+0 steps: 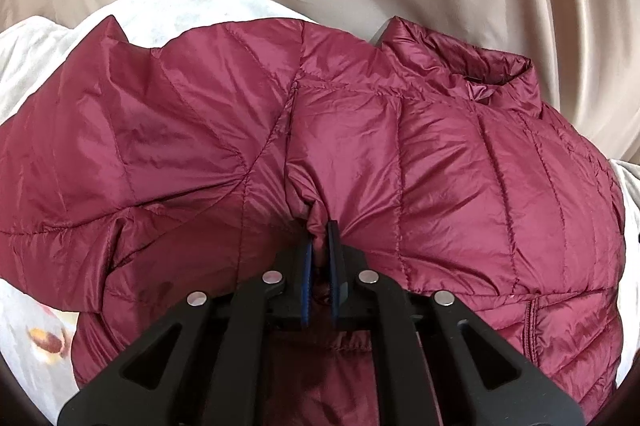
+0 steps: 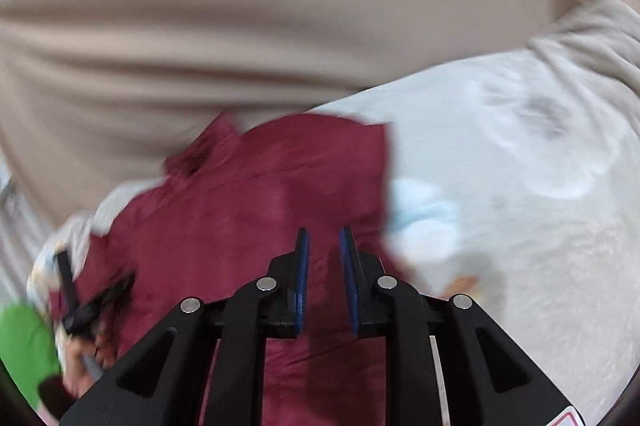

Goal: Fold large clothes

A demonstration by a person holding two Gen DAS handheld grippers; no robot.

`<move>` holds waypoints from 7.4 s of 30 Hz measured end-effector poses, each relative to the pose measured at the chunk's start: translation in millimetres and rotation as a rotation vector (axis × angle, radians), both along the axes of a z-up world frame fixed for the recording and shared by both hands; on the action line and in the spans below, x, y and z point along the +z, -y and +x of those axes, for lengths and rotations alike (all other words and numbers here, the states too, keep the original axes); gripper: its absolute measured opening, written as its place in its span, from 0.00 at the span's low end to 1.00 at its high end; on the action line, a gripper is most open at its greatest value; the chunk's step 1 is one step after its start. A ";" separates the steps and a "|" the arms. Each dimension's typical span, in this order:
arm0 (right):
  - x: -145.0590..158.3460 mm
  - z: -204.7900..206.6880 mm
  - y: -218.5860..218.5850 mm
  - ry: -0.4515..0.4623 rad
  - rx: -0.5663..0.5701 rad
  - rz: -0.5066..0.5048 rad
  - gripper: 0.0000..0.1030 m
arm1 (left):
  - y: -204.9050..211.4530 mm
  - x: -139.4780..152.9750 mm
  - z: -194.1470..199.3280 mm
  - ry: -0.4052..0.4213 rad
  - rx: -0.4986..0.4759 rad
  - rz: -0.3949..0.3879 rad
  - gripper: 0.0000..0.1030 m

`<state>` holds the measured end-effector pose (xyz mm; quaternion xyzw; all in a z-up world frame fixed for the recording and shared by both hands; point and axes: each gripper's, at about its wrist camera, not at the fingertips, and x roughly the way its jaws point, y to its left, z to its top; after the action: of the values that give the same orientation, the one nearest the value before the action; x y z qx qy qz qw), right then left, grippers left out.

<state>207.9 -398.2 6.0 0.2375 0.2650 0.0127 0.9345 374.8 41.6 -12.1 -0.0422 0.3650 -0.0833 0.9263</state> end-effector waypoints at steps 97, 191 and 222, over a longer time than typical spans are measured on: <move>-56.9 -63.9 -83.3 -0.087 0.167 0.009 0.60 | 147.1 17.1 -49.4 -0.072 -0.314 -0.203 0.62; -4.1 109.6 -66.1 -0.070 0.061 -0.005 0.00 | -79.9 5.5 47.2 -0.038 0.195 -0.161 0.48; -34.0 -326.5 -61.8 -0.127 0.174 0.079 0.05 | -132.4 47.6 -290.9 -0.210 -0.185 -0.165 0.09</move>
<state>-118.6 -336.4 -28.1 0.2505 0.3427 0.0889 0.9010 83.9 174.0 35.5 -0.0927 0.4541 -0.1928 0.8649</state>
